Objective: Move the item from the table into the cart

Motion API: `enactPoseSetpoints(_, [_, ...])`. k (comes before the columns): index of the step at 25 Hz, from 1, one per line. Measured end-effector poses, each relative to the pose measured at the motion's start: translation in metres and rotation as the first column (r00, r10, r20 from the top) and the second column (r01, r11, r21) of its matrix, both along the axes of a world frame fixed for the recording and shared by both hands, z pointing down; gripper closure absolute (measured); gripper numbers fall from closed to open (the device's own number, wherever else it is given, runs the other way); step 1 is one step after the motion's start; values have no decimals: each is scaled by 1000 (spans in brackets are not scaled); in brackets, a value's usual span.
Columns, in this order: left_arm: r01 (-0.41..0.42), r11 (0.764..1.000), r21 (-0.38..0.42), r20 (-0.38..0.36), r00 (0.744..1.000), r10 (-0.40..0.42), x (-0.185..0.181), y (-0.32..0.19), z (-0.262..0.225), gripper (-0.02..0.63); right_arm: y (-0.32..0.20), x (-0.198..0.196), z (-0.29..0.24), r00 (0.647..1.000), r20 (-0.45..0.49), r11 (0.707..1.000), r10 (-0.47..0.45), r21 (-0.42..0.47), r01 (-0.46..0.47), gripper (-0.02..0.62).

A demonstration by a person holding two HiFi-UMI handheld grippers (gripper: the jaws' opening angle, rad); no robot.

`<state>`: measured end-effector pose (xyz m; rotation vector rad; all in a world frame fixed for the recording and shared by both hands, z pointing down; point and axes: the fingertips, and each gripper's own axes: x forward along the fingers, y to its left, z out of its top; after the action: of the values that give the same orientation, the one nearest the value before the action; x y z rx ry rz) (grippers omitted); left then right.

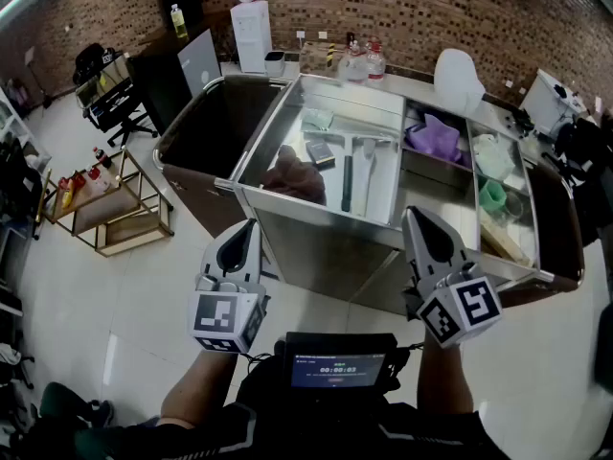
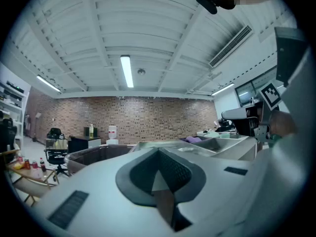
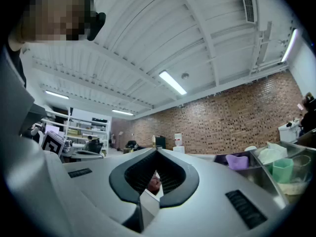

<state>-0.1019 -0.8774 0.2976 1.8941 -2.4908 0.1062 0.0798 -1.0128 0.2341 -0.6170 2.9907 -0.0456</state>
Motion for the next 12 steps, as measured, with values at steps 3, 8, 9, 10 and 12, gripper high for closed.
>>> enactPoseSetpoints(3, [57,998,4,6,998,-57,-45,40,-4,598,28,-52,-6,999,7,999,-51,3,51,595])
enactPoseSetpoints(8, [220,975,-4,3,975,-220,-143,146,-10,598,107,-188,-3,976,-7,976,-219,-17,219,595])
enactPoseSetpoints(9, [244,970,-9,1,970,-244,-163,169,-10,598,125,-213,-2,970,-5,970,-244,-22,244,595])
enactPoseSetpoints(10, [270,963,-14,1,963,-270,-181,193,-9,598,143,-237,-1,963,-7,963,-270,-21,270,595])
enactPoseSetpoints(12, [347,938,-19,-2,938,-347,-216,246,-6,598,182,-286,1,939,-13,939,-343,-11,343,595])
